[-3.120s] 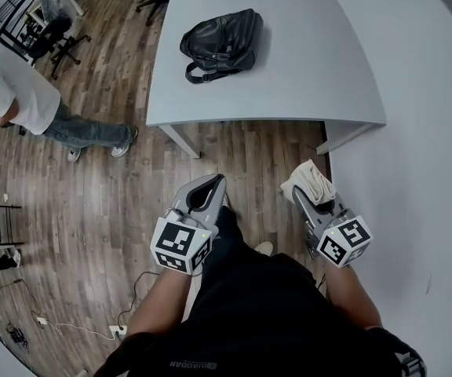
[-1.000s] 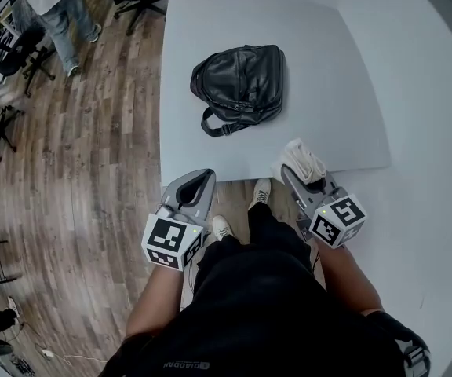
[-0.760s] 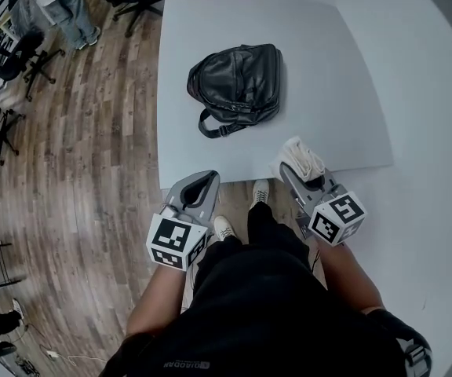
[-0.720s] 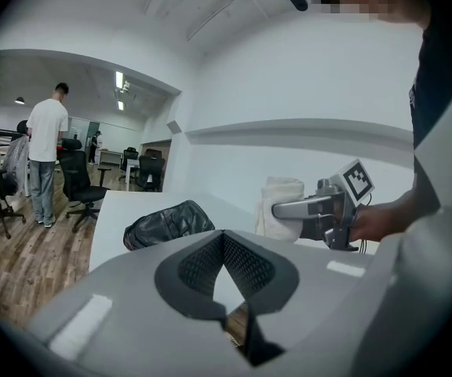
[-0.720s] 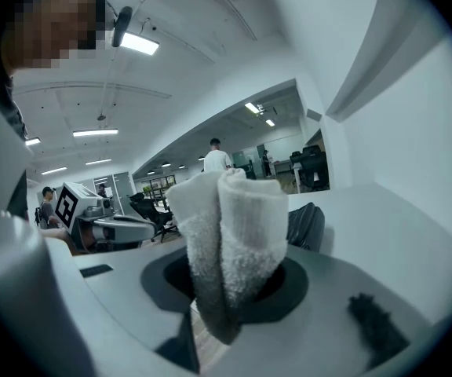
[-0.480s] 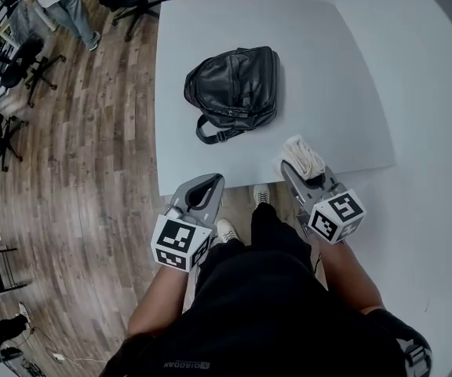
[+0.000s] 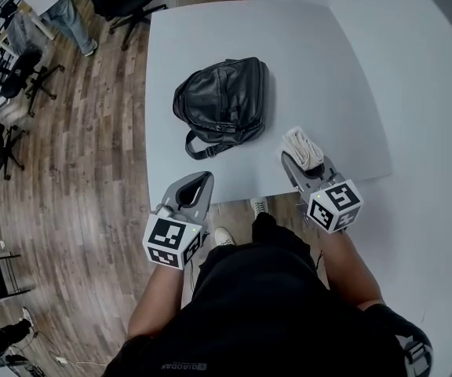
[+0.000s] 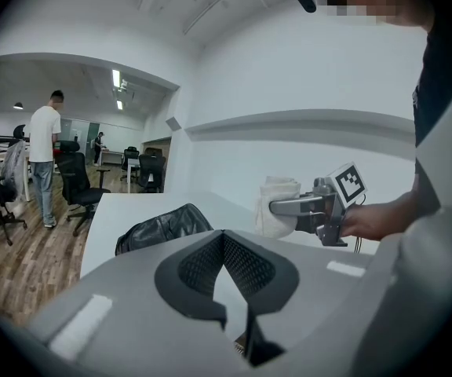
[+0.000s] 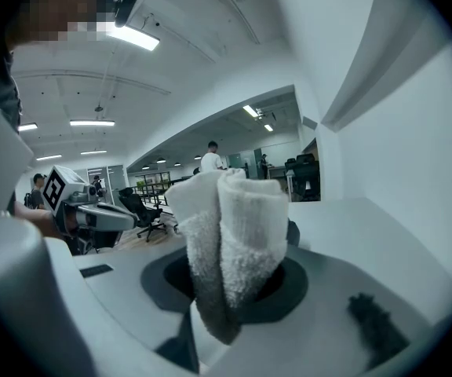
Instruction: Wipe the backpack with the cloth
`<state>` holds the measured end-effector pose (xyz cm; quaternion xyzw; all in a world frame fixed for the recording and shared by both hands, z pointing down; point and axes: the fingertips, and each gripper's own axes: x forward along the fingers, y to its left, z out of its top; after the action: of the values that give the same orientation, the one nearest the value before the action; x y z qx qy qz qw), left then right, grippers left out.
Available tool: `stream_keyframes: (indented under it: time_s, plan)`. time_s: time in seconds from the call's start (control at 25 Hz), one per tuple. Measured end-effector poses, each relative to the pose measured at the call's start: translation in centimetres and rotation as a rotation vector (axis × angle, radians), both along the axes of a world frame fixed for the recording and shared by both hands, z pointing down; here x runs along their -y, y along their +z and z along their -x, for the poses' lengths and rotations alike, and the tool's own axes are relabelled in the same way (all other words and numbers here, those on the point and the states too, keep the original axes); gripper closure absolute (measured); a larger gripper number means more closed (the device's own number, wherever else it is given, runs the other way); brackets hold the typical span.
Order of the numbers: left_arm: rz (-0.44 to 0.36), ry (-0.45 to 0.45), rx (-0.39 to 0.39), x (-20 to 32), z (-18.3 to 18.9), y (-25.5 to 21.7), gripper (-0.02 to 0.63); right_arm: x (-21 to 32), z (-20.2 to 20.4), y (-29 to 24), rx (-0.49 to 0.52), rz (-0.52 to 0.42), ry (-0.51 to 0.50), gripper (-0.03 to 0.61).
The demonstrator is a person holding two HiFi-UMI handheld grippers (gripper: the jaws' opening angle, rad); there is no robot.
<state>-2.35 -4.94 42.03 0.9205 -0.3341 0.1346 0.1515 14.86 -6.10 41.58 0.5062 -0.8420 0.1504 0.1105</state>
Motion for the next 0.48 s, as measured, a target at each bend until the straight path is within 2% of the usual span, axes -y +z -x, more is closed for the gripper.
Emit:
stream_keyframes:
  time_s: [0.24,0.48]
  plan:
    - [0.032,-0.037,-0.007,2.1,-2.2,0.5,0.607,3.5,-2.7,0.3,-0.009,-0.007,-0.02,0.477]
    - [0.037,-0.06,0.045,4.2,-4.5,1.7,0.607,7.4,-5.7,1.6,-0.017,-0.001,-0.038,0.477]
